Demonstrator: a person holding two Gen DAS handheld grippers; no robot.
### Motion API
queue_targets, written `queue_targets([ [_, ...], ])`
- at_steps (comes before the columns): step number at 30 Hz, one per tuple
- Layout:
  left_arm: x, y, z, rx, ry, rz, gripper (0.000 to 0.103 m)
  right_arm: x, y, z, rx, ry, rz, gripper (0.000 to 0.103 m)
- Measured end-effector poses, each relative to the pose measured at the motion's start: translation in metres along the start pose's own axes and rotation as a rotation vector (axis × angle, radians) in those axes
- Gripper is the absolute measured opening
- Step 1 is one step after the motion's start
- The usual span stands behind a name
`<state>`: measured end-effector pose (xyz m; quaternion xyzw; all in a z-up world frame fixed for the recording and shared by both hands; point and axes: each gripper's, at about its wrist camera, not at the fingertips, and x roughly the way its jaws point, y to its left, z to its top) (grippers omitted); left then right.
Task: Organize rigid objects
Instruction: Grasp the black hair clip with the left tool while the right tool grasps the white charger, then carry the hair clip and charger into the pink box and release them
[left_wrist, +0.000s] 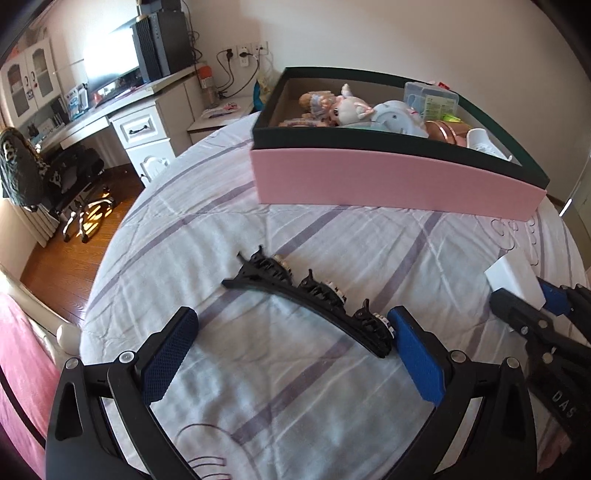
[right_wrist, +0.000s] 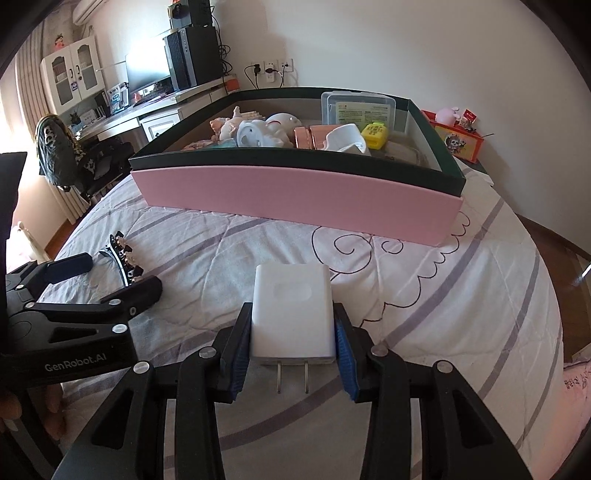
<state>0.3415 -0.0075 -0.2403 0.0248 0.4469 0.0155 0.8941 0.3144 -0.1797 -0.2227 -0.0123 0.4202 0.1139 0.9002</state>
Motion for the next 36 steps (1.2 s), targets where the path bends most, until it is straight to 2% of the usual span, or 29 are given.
queue_targets([
  [5, -0.005, 0.034, -0.010, -0.105, -0.013, 0.060, 0.103, 0.000, 0.002, -0.001, -0.002, -0.004, 0.004, 0.041],
  [7, -0.001, 0.037, -0.007, -0.119, -0.008, 0.046, 0.103, 0.001, 0.002, -0.001, -0.005, -0.001, 0.000, 0.041],
  [9, 0.004, 0.031, -0.002, -0.096, -0.014, 0.033, 0.097, 0.002, 0.002, 0.000, -0.004, -0.001, 0.000, 0.041],
  [12, 0.007, 0.022, 0.005, -0.055, -0.023, -0.007, 0.074, 0.005, 0.002, 0.001, -0.007, 0.010, -0.004, 0.041],
  [13, 0.006, 0.020, 0.006, -0.050, -0.028, -0.022, 0.060, 0.006, 0.004, 0.001, -0.018, 0.015, -0.011, 0.041],
  [15, 0.002, 0.016, 0.005, -0.030, -0.042, -0.046, 0.038, 0.007, 0.007, 0.002, -0.033, 0.016, -0.026, 0.041],
  [16, 0.000, 0.015, 0.005, -0.024, -0.049, -0.064, 0.023, 0.007, 0.007, 0.002, -0.038, 0.016, -0.031, 0.041],
  [17, -0.002, 0.014, 0.003, -0.016, -0.052, -0.077, 0.019, 0.007, 0.008, 0.002, -0.042, 0.015, -0.033, 0.041],
  [25, -0.033, 0.004, -0.013, 0.046, -0.121, -0.085, 0.019, -0.006, 0.009, -0.003, -0.043, -0.038, 0.028, 0.041],
  [30, -0.063, -0.003, -0.022, 0.068, -0.184, -0.100, 0.019, -0.042, 0.011, -0.013, 0.004, -0.156, 0.035, 0.041],
  [36, -0.115, -0.013, -0.025, 0.083, -0.297, -0.119, 0.019, -0.099, 0.031, -0.023, -0.013, -0.303, 0.004, 0.041],
])
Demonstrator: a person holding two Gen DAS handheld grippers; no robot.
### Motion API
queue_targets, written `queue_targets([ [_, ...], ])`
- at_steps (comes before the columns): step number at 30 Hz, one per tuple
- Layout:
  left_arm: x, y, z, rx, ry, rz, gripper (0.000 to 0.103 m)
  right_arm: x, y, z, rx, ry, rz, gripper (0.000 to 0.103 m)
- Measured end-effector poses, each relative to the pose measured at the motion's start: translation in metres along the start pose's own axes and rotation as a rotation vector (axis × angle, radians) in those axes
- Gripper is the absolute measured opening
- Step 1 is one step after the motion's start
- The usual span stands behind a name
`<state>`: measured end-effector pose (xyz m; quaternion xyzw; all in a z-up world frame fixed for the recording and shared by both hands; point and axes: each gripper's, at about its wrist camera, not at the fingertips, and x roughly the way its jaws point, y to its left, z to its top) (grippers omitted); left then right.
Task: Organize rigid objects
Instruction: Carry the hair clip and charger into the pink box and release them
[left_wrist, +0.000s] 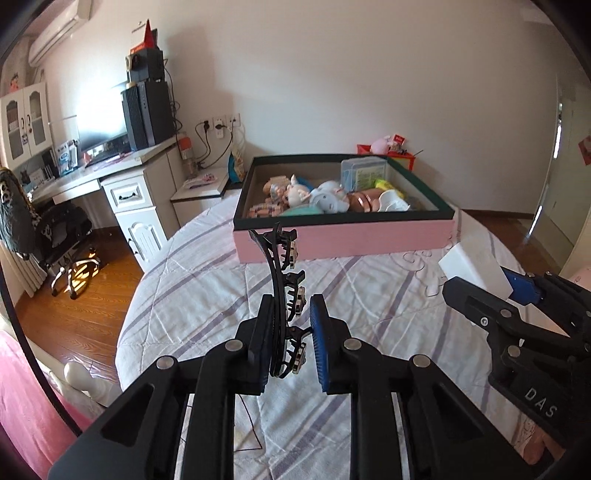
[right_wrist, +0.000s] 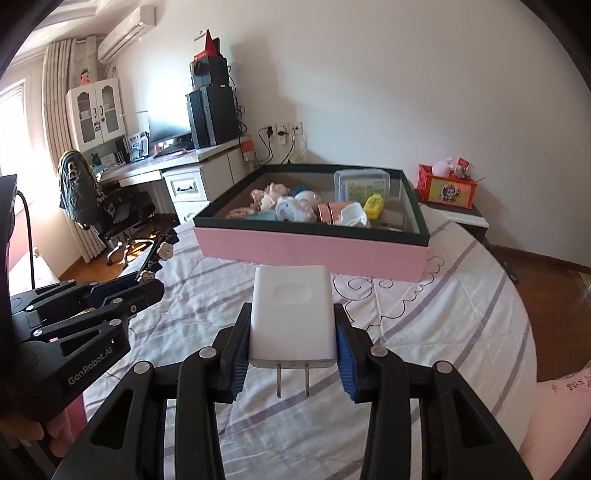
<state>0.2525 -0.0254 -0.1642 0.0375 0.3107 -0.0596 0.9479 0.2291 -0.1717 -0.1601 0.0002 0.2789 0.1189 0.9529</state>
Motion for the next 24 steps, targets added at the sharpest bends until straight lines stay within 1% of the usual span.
queue_targets([
  [2, -0.014, -0.004, 0.005, -0.001, -0.036, -0.009, 0.019, -0.012, 0.006, 0.005, -0.019, -0.015, -0.003, 0.041],
  [3, -0.021, -0.005, 0.007, -0.002, -0.047, -0.019, 0.019, -0.018, 0.008, 0.007, -0.022, -0.038, -0.001, 0.041],
  [5, -0.032, -0.009, 0.007, 0.004, -0.071, -0.018, 0.019, -0.026, 0.010, 0.010, -0.024, -0.042, -0.005, 0.041],
  [9, -0.054, -0.012, 0.007, 0.008, -0.116, -0.017, 0.019, -0.046, 0.014, 0.012, -0.023, -0.083, -0.027, 0.041],
  [14, -0.083, -0.013, 0.007, 0.009, -0.180, -0.004, 0.019, -0.071, 0.027, 0.018, -0.047, -0.130, -0.037, 0.042],
  [24, -0.128, -0.004, 0.005, 0.007, -0.264, 0.028, 0.019, -0.109, 0.047, 0.020, -0.082, -0.194, -0.027, 0.042],
])
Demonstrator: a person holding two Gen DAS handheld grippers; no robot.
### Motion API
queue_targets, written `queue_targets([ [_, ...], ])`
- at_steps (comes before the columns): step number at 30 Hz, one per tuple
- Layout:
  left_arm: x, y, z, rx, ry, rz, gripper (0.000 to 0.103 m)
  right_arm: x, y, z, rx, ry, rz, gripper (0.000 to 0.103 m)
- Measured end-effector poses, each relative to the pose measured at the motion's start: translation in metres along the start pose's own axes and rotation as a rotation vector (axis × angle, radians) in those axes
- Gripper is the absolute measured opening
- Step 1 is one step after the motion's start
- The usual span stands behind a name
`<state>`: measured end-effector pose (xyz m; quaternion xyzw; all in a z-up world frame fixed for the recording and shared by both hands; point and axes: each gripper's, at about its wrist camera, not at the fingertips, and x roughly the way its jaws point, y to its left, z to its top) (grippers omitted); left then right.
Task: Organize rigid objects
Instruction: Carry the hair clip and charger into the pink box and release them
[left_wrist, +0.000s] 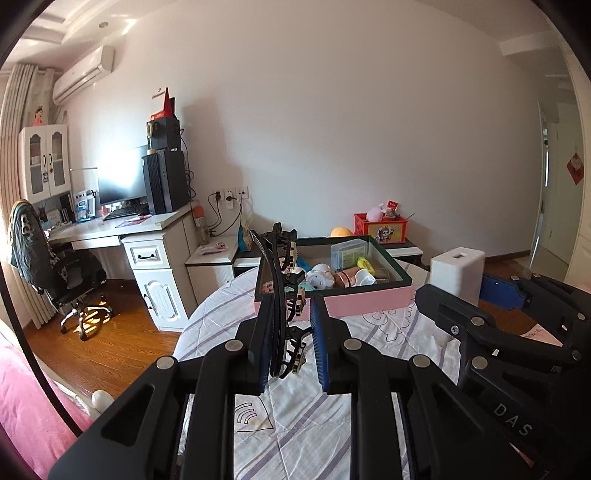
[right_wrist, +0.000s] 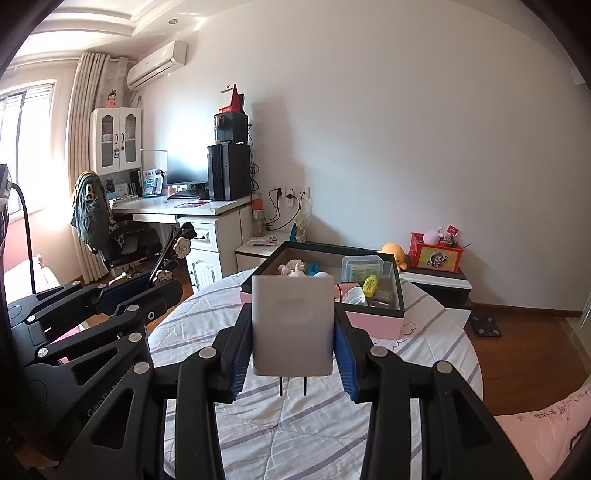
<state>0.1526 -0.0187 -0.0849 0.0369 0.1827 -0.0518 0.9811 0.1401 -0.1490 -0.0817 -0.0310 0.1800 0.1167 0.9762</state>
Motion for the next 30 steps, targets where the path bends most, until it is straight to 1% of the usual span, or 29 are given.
queue_targets([
  [3, -0.009, 0.001, 0.002, 0.000, -0.014, 0.002, 0.019, -0.008, 0.001, 0.000, -0.003, -0.012, 0.000, 0.042],
  [4, -0.009, 0.000, 0.002, -0.001, -0.016, 0.003, 0.019, -0.010, 0.002, 0.000, -0.006, -0.023, -0.002, 0.039],
  [6, -0.004, -0.002, 0.000, 0.006, -0.009, -0.001, 0.019, -0.009, 0.002, 0.001, -0.013, -0.020, -0.003, 0.030],
  [8, 0.010, -0.007, -0.008, 0.010, 0.034, -0.014, 0.019, 0.003, 0.000, -0.002, -0.015, 0.010, -0.004, 0.012],
  [10, 0.028, -0.009, -0.019, -0.004, 0.073, -0.038, 0.019, 0.024, -0.006, -0.013, -0.005, 0.054, 0.002, 0.011],
  [11, 0.040, -0.010, -0.024, -0.010, 0.100, -0.053, 0.019, 0.037, -0.010, -0.020, 0.007, 0.102, 0.000, 0.010],
  [12, 0.052, -0.010, -0.029, -0.017, 0.120, -0.069, 0.019, 0.051, -0.018, -0.030, 0.036, 0.128, 0.004, 0.010],
  [13, 0.066, -0.012, -0.036, -0.020, 0.153, -0.054, 0.019, 0.059, -0.026, -0.040, 0.067, 0.136, 0.003, 0.010],
  [14, 0.077, -0.013, -0.044, -0.016, 0.188, -0.049, 0.019, 0.068, -0.034, -0.050, 0.099, 0.173, 0.008, 0.011],
  [15, 0.085, -0.012, -0.052, -0.025, 0.202, -0.070, 0.019, 0.078, -0.042, -0.061, 0.150, 0.217, 0.032, 0.011],
  [16, 0.091, -0.011, -0.057, -0.032, 0.218, -0.067, 0.019, 0.079, -0.043, -0.069, 0.177, 0.229, 0.040, 0.011],
  [18, 0.103, -0.014, -0.063, -0.018, 0.248, -0.070, 0.019, 0.082, -0.042, -0.083, 0.175, 0.254, 0.072, 0.011],
  [19, 0.107, -0.013, -0.064, -0.021, 0.251, -0.070, 0.019, 0.084, -0.042, -0.087, 0.170, 0.255, 0.066, 0.014],
  [20, 0.109, -0.013, -0.064, -0.027, 0.254, -0.070, 0.019, 0.086, -0.043, -0.090, 0.162, 0.267, 0.046, 0.027],
  [21, 0.112, -0.012, -0.065, -0.030, 0.257, -0.075, 0.019, 0.088, -0.046, -0.092, 0.160, 0.276, 0.027, 0.036],
  [22, 0.113, -0.013, -0.066, -0.029, 0.260, -0.074, 0.019, 0.090, -0.048, -0.094, 0.159, 0.289, 0.012, 0.051],
  [23, 0.114, -0.014, -0.066, -0.023, 0.264, -0.072, 0.019, 0.091, -0.050, -0.096, 0.163, 0.304, -0.007, 0.056],
  [24, 0.114, -0.016, -0.067, -0.015, 0.268, -0.075, 0.019, 0.090, -0.052, -0.098, 0.169, 0.302, -0.020, 0.057],
  [26, 0.114, -0.017, -0.066, -0.012, 0.272, -0.079, 0.019, 0.090, -0.052, -0.103, 0.165, 0.308, -0.038, 0.071],
  [27, 0.114, -0.018, -0.066, -0.012, 0.269, -0.082, 0.019, 0.092, -0.051, -0.106, 0.152, 0.321, -0.063, 0.074],
  [28, 0.112, -0.017, -0.066, -0.010, 0.267, -0.085, 0.019, 0.095, -0.050, -0.108, 0.148, 0.345, -0.062, 0.075],
  [30, 0.112, -0.016, -0.066, -0.009, 0.268, -0.088, 0.019, 0.098, -0.047, -0.114, 0.152, 0.366, -0.014, 0.075],
])
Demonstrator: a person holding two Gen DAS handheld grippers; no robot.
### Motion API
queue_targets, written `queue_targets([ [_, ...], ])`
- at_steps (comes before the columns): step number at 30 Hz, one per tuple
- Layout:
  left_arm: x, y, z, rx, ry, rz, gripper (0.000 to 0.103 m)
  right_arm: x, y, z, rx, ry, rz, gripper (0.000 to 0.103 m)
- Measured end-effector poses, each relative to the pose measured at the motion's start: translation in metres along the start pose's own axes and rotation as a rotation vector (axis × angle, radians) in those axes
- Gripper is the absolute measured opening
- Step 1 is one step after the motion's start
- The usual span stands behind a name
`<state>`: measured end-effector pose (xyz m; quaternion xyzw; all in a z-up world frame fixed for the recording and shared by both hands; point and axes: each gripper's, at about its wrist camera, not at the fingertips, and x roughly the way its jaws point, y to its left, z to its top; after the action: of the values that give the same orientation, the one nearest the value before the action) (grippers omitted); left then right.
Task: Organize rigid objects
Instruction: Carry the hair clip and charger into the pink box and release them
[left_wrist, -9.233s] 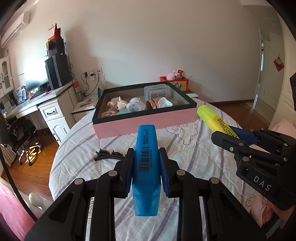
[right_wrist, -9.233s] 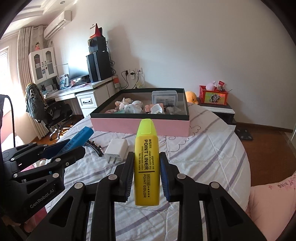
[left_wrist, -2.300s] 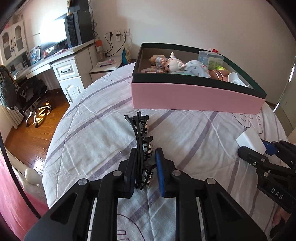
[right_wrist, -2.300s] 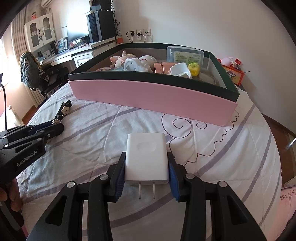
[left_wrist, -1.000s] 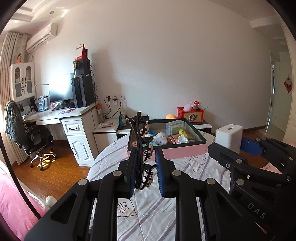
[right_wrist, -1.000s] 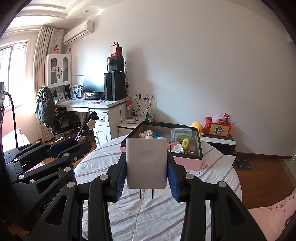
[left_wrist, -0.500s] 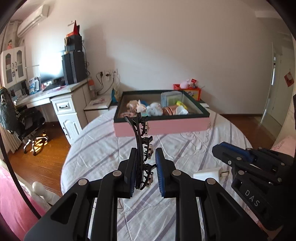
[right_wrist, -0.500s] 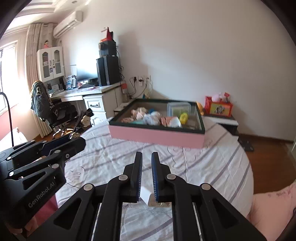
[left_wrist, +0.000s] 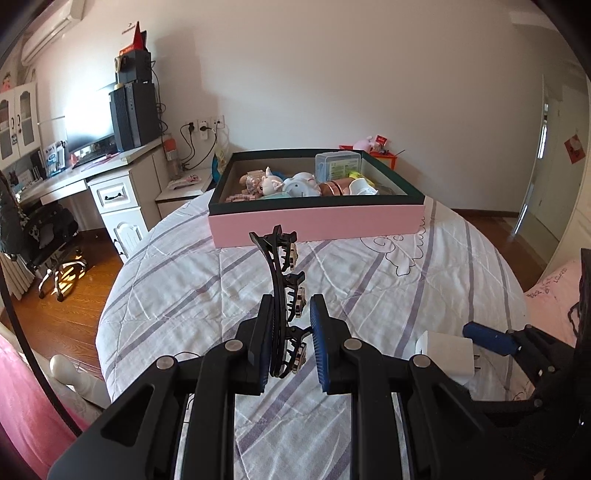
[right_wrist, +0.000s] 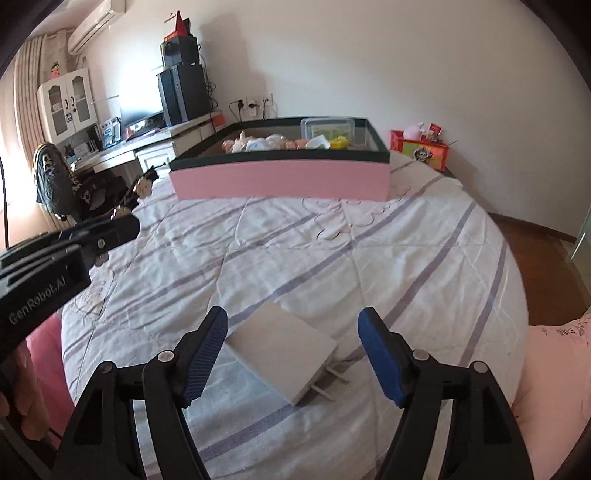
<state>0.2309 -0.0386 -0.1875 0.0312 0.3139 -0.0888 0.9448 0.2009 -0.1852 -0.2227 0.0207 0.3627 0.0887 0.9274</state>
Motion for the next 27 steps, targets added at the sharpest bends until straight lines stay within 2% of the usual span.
queue_targets([
  [3, 0.001, -0.001, 0.000, -0.002, 0.002, 0.002, 0.019, 0.007, 0.004, -0.005, -0.043, 0.012, -0.018, 0.073],
  [4, 0.001, -0.001, -0.001, -0.001, 0.003, 0.002, 0.019, 0.009, 0.003, -0.006, -0.049, 0.017, -0.020, 0.065],
  [9, 0.003, -0.003, 0.001, 0.005, 0.007, 0.003, 0.019, 0.004, 0.002, -0.002, -0.060, -0.022, -0.010, 0.064],
  [12, 0.006, -0.004, 0.008, 0.013, 0.007, 0.002, 0.019, -0.004, 0.000, 0.012, -0.054, -0.062, -0.002, 0.065],
  [17, 0.014, -0.004, 0.037, 0.036, -0.021, -0.006, 0.019, -0.015, -0.006, 0.056, -0.048, -0.142, 0.021, 0.065],
  [20, 0.031, -0.002, 0.065, 0.037, -0.018, -0.045, 0.019, -0.010, -0.010, 0.088, -0.055, -0.177, 0.026, 0.065],
  [24, 0.064, -0.001, 0.107, 0.064, -0.021, -0.027, 0.019, 0.013, -0.019, 0.139, -0.069, -0.203, 0.014, 0.065],
  [27, 0.096, 0.001, 0.133, 0.080, -0.003, -0.009, 0.019, 0.042, -0.026, 0.171, -0.064, -0.182, 0.008, 0.065],
])
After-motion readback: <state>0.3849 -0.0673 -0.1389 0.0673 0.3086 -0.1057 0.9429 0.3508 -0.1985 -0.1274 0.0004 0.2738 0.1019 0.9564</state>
